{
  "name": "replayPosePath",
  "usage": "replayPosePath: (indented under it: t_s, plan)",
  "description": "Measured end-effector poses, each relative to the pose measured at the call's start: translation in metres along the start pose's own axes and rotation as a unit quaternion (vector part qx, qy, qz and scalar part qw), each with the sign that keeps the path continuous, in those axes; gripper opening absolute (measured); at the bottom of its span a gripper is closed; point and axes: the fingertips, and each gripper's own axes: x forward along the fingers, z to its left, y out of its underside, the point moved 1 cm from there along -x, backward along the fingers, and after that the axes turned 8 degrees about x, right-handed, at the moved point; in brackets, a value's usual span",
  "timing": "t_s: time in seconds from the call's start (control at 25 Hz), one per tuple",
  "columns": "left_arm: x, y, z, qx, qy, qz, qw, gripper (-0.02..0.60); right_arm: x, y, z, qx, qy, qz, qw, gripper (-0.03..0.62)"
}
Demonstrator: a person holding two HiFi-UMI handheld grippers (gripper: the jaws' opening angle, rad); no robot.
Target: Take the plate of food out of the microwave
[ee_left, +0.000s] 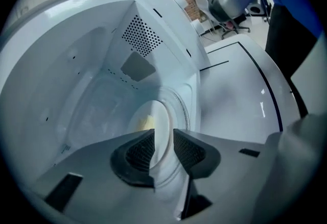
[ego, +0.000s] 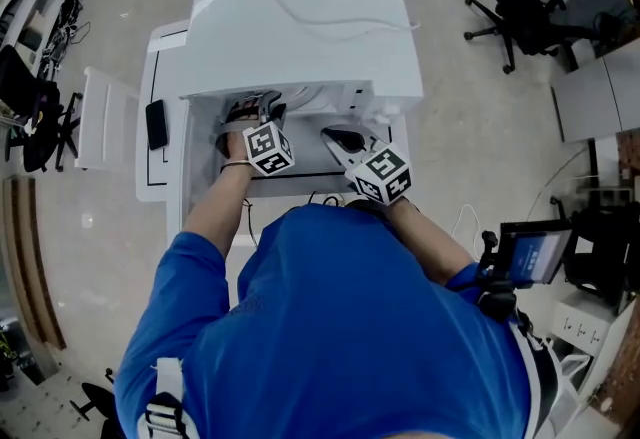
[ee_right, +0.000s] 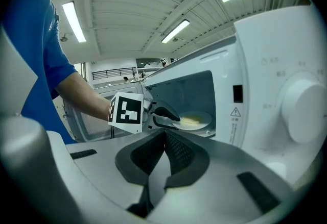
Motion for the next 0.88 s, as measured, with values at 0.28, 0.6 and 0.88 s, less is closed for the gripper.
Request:
replayPosePath:
  t_s: [0.28, 0.6, 0.88]
  plan:
    - [0.011, -0.002, -0.001, 0.072, 0.013, 0.014, 0.9972, 0.109, -0.003, -0.008, -0.005, 0.001, 0.004, -0.011, 1.0, 0.0]
    - [0.013, -0.004, -0.007, 0.081, 0.03, 0.012, 0.9962, 0.046, -0.002, -0.007, -0.003, 0.004, 0.003, -0.009, 1.0, 0.0]
    - [0.009, -0.001, -0.007, 0.056, 0.027, 0.008, 0.998, 0.039, -0.002, -0.005, -0.005, 0.006, 0.002, -0.008, 1.0, 0.001]
